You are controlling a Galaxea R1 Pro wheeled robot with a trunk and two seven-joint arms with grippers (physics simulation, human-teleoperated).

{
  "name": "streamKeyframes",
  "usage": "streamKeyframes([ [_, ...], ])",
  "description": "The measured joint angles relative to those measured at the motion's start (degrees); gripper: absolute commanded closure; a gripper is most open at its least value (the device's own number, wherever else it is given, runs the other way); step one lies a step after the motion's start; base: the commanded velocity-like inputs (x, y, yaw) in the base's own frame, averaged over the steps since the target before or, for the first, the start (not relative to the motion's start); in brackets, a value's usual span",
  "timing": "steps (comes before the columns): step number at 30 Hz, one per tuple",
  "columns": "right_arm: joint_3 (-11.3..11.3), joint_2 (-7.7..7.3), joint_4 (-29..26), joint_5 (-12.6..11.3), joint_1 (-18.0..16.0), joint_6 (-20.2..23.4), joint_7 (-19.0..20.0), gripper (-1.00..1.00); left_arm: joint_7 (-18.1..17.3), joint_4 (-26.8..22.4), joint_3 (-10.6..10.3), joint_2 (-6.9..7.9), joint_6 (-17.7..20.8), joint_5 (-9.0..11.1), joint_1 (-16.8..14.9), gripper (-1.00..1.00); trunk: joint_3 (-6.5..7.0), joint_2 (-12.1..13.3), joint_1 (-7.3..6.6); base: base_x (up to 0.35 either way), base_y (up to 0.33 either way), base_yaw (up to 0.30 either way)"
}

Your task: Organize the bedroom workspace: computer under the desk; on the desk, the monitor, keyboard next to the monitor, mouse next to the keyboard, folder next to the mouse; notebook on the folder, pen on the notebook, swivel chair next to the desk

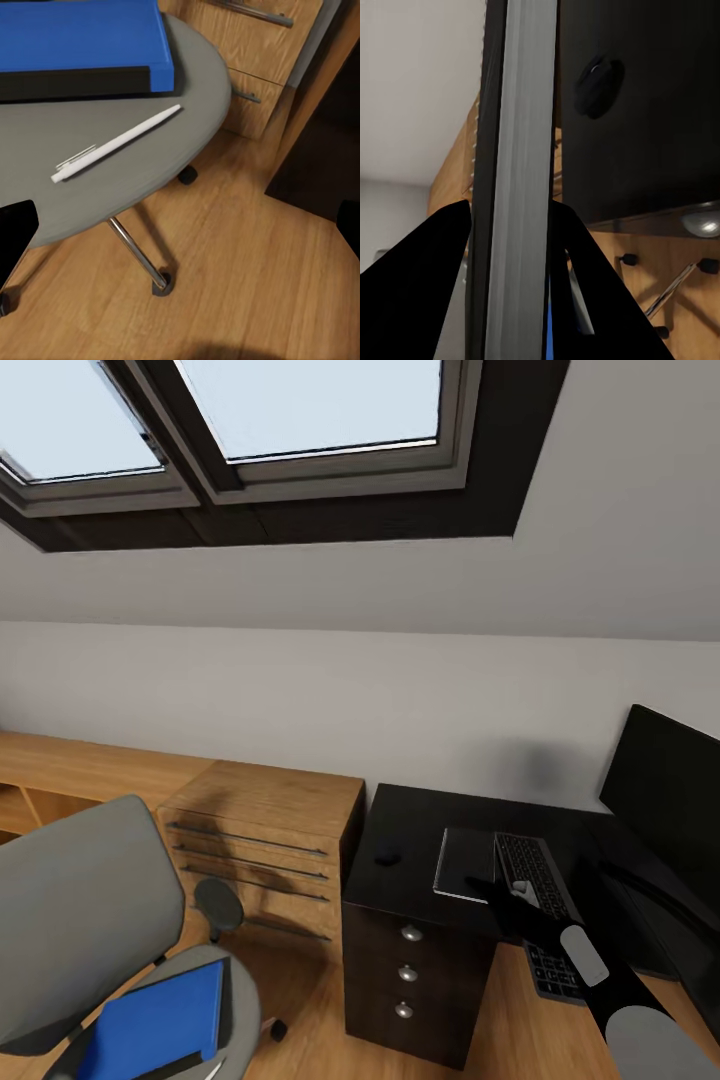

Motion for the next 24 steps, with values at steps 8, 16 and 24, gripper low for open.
streamKeyframes([
  [8,-0.01,-0.07,0.01,-0.07,0.0,0.04,0.02,1.0,-0.08,0.0,0.04,0.0,0.0,-0.05,0.0,-1.0,0.0,0.0,0.0,0.003,-0.001,0.0],
  [16,-0.01,-0.01,0.08,-0.09,0.0,0.04,0.02,1.0,-0.09,0.0,0.01,-0.07,0.32,-0.04,0.0,-1.0,0.0,0.0,0.0,0.0,0.0,0.0],
  [24,0.0,0.08,0.13,-0.03,0.0,0.02,-0.04,1.0,-0.05,0.0,0.05,-0.09,0.42,-0.01,0.0,-1.0,-1.43,-3.2,1.75,0.0,0.0,0.0],
])
